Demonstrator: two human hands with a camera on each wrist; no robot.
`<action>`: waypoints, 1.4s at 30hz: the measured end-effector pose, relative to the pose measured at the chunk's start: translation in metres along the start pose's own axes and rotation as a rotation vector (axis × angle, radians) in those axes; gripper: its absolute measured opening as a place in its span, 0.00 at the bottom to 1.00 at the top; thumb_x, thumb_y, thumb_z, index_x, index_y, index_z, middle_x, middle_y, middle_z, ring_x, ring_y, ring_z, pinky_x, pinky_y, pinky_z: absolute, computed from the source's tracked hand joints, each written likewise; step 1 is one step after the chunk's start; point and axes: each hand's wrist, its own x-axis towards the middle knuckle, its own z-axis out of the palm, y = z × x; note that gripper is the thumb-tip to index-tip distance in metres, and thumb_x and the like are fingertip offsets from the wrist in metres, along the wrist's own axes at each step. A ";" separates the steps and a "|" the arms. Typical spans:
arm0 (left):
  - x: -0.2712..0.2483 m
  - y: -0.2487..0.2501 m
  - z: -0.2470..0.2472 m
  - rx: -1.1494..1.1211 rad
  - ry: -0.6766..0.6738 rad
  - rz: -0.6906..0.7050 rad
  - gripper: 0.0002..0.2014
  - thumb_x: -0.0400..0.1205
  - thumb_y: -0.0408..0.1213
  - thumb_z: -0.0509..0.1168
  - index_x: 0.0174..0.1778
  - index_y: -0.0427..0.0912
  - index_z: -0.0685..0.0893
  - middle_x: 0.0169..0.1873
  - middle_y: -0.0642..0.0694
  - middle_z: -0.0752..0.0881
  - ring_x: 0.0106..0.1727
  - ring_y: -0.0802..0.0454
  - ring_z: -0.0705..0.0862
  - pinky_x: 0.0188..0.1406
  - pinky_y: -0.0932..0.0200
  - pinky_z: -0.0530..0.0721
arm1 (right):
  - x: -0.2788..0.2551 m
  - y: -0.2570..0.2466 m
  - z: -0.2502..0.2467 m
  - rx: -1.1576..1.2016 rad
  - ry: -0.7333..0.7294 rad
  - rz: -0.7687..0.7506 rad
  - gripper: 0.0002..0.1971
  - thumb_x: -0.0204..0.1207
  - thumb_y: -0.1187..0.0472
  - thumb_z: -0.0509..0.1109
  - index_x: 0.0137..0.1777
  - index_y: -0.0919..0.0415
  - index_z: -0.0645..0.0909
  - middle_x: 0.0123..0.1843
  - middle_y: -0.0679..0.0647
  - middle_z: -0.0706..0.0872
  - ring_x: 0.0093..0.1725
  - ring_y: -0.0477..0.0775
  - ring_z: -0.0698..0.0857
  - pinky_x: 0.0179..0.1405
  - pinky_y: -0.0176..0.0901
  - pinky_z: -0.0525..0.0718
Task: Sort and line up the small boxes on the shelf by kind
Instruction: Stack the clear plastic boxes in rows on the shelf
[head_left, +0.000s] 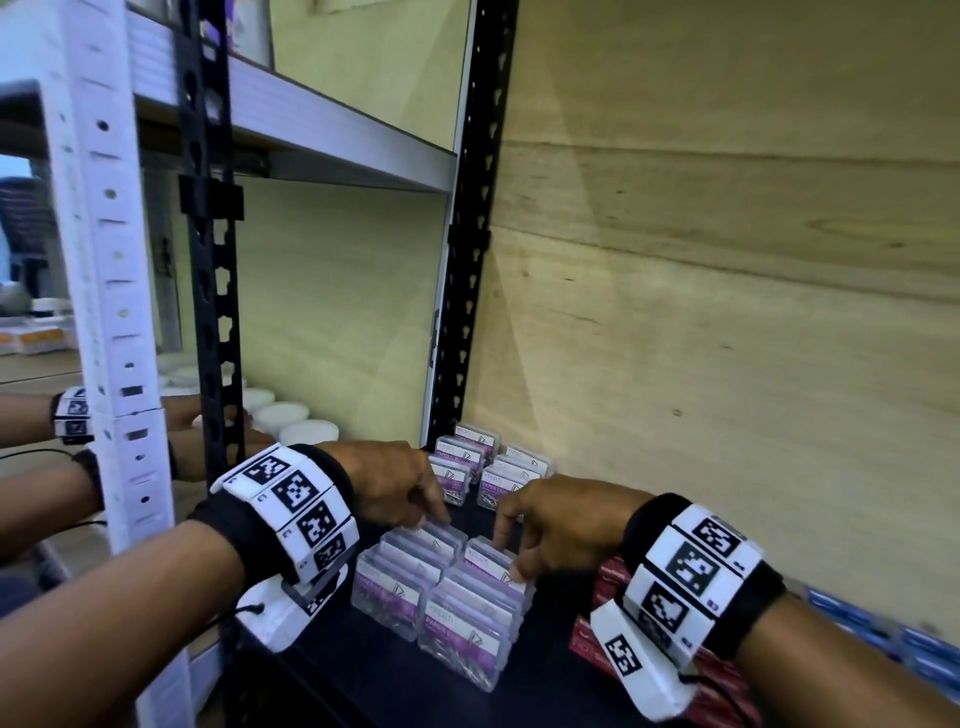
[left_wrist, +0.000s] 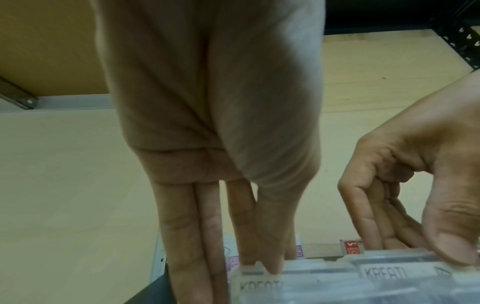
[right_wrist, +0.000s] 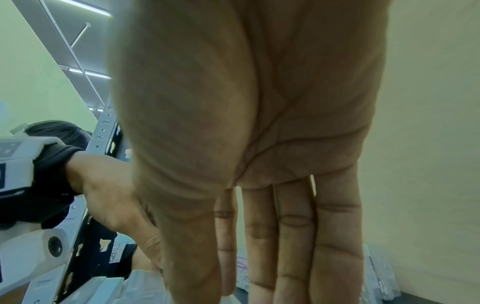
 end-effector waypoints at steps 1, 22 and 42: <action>0.000 0.000 0.000 0.004 0.000 0.002 0.16 0.85 0.38 0.66 0.67 0.59 0.84 0.66 0.61 0.84 0.56 0.68 0.77 0.66 0.63 0.77 | -0.001 0.000 0.000 0.005 -0.003 -0.002 0.16 0.78 0.49 0.75 0.64 0.46 0.81 0.59 0.48 0.89 0.57 0.50 0.85 0.61 0.46 0.81; 0.008 -0.005 -0.008 -0.131 -0.028 -0.034 0.16 0.84 0.46 0.68 0.68 0.58 0.84 0.57 0.62 0.86 0.58 0.60 0.84 0.62 0.63 0.79 | 0.007 0.011 -0.009 0.098 -0.074 -0.007 0.16 0.79 0.46 0.73 0.65 0.47 0.81 0.53 0.50 0.91 0.50 0.48 0.88 0.53 0.40 0.82; 0.084 -0.048 -0.017 -0.002 0.159 -0.048 0.16 0.82 0.41 0.71 0.66 0.57 0.85 0.62 0.55 0.85 0.42 0.66 0.79 0.51 0.65 0.75 | 0.096 0.056 -0.030 -0.112 0.154 0.079 0.15 0.76 0.50 0.77 0.60 0.48 0.81 0.58 0.48 0.86 0.54 0.52 0.85 0.57 0.48 0.84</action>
